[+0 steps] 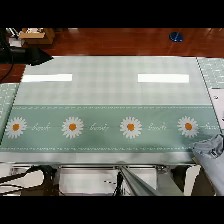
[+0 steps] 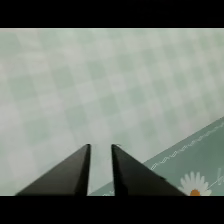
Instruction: Fold the shirts.
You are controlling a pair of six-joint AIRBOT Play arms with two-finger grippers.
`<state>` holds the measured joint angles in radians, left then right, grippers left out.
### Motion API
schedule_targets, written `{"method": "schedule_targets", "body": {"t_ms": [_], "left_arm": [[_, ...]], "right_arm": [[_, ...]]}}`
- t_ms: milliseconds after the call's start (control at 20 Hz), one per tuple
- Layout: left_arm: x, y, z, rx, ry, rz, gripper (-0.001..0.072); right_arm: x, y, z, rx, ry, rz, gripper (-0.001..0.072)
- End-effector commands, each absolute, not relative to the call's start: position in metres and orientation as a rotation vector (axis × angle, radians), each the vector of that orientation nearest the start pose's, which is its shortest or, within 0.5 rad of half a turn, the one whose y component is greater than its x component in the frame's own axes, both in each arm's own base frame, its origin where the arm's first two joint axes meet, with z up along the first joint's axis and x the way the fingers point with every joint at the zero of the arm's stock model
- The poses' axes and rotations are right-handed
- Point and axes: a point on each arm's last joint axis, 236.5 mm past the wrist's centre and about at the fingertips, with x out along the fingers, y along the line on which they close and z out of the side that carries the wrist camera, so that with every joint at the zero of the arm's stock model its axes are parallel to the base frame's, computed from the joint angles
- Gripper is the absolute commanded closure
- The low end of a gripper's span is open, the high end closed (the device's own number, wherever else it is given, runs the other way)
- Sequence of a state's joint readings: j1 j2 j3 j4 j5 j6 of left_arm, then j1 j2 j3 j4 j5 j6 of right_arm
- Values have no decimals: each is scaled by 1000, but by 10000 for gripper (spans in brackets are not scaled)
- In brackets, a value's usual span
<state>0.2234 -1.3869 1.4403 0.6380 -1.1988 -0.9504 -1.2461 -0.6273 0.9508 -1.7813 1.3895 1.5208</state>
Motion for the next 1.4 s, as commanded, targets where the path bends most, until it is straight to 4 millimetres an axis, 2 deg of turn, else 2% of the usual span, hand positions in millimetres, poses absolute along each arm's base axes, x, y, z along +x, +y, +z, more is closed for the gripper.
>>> {"method": "schedule_targets", "body": {"t_ms": [0,50,100,200,300,350,400,450,550,700,950,1000,1050,1350], "left_arm": [[483,-95,187,-332,613,-679,399],[486,-101,188,-283,602,-672,399],[487,-111,186,-223,611,-671,398],[482,-131,172,-143,700,-623,398],[472,-138,147,-23,822,-529,372],[466,-138,136,36,874,-482,356],[458,-137,125,84,927,-438,201],[452,-135,115,111,977,-394,163],[439,-134,101,157,1053,-364,161],[423,-137,84,144,1155,-359,181],[410,-134,41,105,1335,-314,175],[410,-134,35,105,1347,-313,149],[411,-134,32,106,1354,-313,106],[412,-134,17,111,1388,-312,105]], "right_arm": [[200,-266,160,687,612,-754,375],[240,-250,156,736,631,-583,375],[275,-225,145,754,702,-426,375],[329,-163,114,680,881,-185,375],[369,-104,85,515,1004,-38,374],[383,-81,75,416,1038,7,372],[395,-59,67,313,1060,45,342],[403,-43,61,235,1080,66,275],[406,-23,48,100,1131,74,245],[397,-8,38,-20,1196,88,241],[382,-2,32,-54,1268,80,228],[382,-2,32,-53,1269,80,228],[383,-2,33,-53,1265,80,228],[385,-2,33,-54,1253,79,229]]}}
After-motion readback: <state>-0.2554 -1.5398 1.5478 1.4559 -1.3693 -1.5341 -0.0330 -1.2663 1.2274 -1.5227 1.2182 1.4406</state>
